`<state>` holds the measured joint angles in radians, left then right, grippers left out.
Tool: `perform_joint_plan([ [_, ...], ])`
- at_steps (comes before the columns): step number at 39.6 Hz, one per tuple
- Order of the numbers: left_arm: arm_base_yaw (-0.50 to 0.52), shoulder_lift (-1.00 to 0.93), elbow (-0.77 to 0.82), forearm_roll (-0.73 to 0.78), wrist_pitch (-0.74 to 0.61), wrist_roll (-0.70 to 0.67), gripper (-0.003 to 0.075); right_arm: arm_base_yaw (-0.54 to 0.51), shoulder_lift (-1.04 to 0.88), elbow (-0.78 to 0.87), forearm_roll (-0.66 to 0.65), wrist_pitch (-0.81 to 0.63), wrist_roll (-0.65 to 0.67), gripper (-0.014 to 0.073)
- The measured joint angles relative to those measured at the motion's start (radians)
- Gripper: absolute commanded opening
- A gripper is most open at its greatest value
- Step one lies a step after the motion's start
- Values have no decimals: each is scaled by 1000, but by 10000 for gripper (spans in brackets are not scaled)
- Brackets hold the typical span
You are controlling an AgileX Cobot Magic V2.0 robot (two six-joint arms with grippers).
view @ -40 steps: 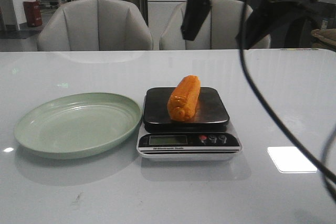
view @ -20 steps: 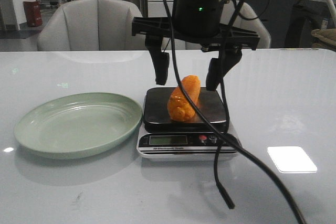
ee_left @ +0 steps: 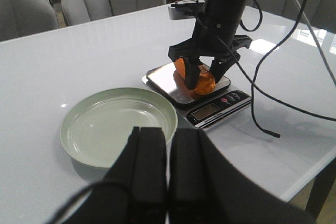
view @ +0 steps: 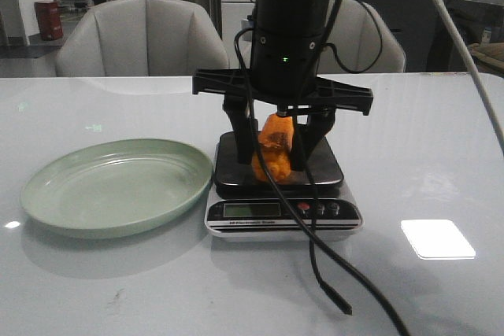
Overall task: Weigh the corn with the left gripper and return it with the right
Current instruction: 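Carry the corn with the right gripper back onto the green plate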
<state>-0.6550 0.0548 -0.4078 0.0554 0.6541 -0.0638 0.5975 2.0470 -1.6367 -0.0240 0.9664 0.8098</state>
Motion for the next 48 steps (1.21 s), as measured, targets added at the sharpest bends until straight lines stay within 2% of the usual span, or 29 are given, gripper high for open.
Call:
perform_joint_plan([
  [11,0,0,0,0,0,0,113,67,6,-106,41,-27,-25,231],
  [30,0,0,0,0,0,0,113,199,73,-109,61,-208,-29,243],
  [33,0,0,0,0,0,0,113,208,93,-109,73,-232,-29,297],
  [36,0,0,0,0,0,0,113,217,114,-109,84,-258,-29,442],
  [40,0,0,0,0,0,0,113,223,126,-109,88,-274,-29,556],
  [43,0,0,0,0,0,0,113,225,127,-109,88,-281,-29,587],
  [48,0,0,0,0,0,0,113,225,127,-114,88,-282,-29,588],
])
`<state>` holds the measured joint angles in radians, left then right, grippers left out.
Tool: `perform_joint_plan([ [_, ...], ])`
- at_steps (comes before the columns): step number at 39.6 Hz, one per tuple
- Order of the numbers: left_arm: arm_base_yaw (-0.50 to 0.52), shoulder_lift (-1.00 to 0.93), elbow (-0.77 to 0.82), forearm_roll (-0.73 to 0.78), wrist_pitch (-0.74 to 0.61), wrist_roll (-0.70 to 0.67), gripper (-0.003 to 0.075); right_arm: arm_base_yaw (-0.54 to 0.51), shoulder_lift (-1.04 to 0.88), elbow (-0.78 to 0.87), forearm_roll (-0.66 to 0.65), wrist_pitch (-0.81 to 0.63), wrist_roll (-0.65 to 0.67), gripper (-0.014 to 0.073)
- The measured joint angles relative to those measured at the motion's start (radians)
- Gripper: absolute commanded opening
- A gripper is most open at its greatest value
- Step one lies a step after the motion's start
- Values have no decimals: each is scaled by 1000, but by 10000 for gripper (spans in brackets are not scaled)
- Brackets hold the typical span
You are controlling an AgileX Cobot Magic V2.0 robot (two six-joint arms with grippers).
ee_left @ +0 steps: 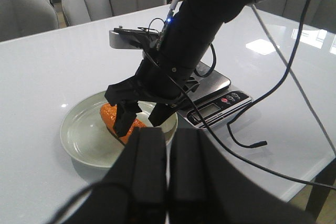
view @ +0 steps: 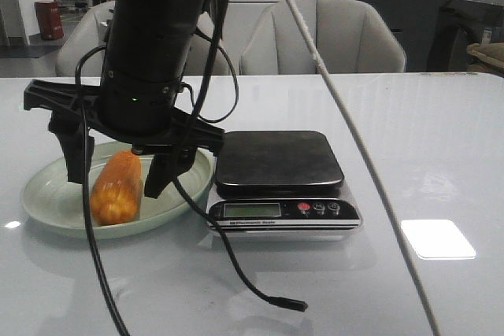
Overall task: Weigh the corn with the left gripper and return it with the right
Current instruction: 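Carry the corn with the right gripper back onto the green plate, then open the right gripper and raise it away from the plate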
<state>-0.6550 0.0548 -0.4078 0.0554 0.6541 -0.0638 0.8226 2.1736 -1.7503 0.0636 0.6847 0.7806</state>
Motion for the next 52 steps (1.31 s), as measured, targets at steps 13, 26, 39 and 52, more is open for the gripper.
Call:
perform_joint_plan([
  [13,0,0,0,0,0,0,113,-80,-113,-2,2,178,-90,588],
  [26,0,0,0,0,0,0,113,-214,-307,-4,2,410,-414,588],
  [39,0,0,0,0,0,0,113,-326,-571,190,2,416,-627,588],
  [52,0,0,0,0,0,0,113,-330,-957,607,1,179,-670,588],
])
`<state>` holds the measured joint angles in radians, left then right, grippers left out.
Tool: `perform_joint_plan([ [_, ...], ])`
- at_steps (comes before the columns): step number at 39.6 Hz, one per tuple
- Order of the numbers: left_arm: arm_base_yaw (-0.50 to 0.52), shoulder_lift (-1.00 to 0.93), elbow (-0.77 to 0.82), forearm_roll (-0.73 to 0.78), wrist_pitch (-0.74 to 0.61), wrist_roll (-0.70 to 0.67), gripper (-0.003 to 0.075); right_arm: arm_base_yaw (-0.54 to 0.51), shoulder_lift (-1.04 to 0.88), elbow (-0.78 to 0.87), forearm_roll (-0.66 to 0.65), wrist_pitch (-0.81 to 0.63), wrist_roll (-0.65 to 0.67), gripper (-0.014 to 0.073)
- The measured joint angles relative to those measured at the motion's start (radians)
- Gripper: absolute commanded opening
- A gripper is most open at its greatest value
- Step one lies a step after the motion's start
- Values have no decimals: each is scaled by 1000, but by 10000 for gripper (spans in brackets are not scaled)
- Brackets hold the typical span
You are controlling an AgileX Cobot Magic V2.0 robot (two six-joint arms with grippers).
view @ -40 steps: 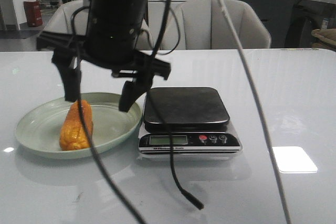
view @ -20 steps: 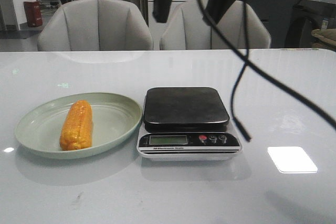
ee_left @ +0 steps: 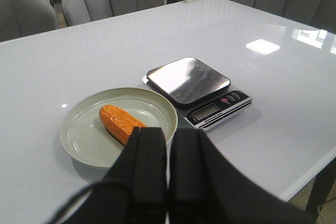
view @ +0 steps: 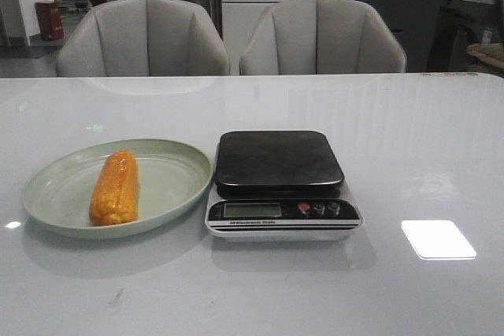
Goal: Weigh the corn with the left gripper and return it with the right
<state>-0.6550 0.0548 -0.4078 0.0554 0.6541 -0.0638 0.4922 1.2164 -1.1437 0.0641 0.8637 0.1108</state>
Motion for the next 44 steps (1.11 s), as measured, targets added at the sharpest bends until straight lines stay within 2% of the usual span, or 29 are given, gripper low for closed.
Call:
perform_joint_plan([
  [13,0,0,0,0,0,0,113,0,-400,376,-6,-182,-2,588],
  [31,0,0,0,0,0,0,113,0,-1098,788,-7,-417,-4,588],
  [40,0,0,0,0,0,0,113,0,-1189,932,-7,-530,-4,578],
  [42,0,0,0,0,0,0,113,0,-1189,943,-9,-541,-4,547],
  [44,0,0,0,0,0,0,113,0,-1189,947,-9,-547,-4,480],
])
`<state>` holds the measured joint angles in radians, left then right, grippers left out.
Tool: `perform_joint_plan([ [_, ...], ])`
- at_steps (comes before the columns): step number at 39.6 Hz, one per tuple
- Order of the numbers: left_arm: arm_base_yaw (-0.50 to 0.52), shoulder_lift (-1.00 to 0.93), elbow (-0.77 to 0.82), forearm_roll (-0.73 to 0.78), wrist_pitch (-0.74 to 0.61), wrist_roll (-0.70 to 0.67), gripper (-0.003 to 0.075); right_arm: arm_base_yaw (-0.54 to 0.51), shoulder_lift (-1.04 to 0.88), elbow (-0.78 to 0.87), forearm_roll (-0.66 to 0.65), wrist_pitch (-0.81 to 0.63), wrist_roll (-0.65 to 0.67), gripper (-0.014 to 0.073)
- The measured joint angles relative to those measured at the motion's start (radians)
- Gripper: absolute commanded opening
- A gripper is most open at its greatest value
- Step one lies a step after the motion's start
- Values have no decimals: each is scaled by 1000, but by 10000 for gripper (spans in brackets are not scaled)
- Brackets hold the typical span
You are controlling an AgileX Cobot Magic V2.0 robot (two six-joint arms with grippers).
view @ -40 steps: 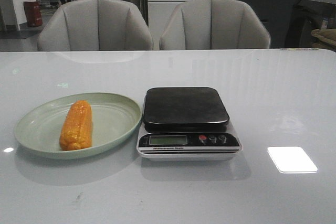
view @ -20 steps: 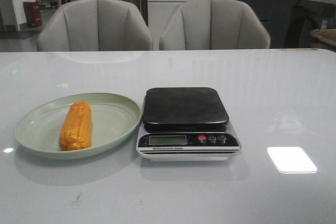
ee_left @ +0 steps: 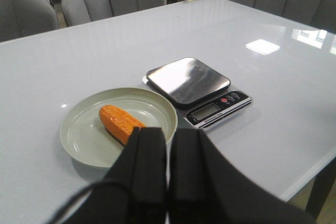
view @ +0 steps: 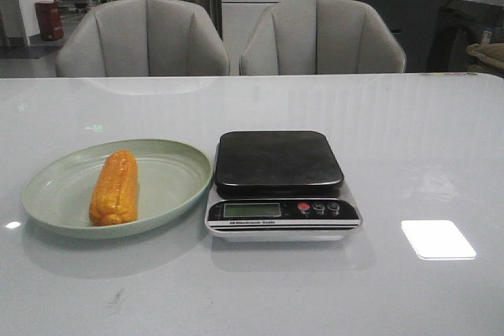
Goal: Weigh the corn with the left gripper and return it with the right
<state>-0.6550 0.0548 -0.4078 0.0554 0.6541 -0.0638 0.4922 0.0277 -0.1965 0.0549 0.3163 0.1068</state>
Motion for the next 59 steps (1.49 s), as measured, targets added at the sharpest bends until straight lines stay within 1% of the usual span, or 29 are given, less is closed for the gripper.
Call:
perform_joint_plan([
  [1,0,0,0,0,0,0,113,0,0,0,0,-3,0,447],
  [3,0,0,0,0,0,0,113,0,0,2,0,-4,0,351],
  [5,0,0,0,0,0,0,113,0,0,2,0,-4,0,231],
  [7,0,0,0,0,0,0,113,0,0,2,0,-4,0,132],
  [8,0,0,0,0,0,0,113,0,0,2,0,-4,0,122],
  [9,0,0,0,0,0,0,113,0,0,2,0,-4,0,143],
  [11,0,0,0,0,0,0,113,0,0,2,0,-4,0,158],
  [46,7,0,14,10,-2,2,113,0,0,2,0,-5,0,157],
  [50,54,0,37,44,-32,2,113,0,0,2,0,-5,0,157],
  [54,145,0,76,52,-76,2,113,0,0,2,0,-5,0,157],
  [59,293,0,141,50,-143,2,113,0,0,2,0,-5,0,157],
])
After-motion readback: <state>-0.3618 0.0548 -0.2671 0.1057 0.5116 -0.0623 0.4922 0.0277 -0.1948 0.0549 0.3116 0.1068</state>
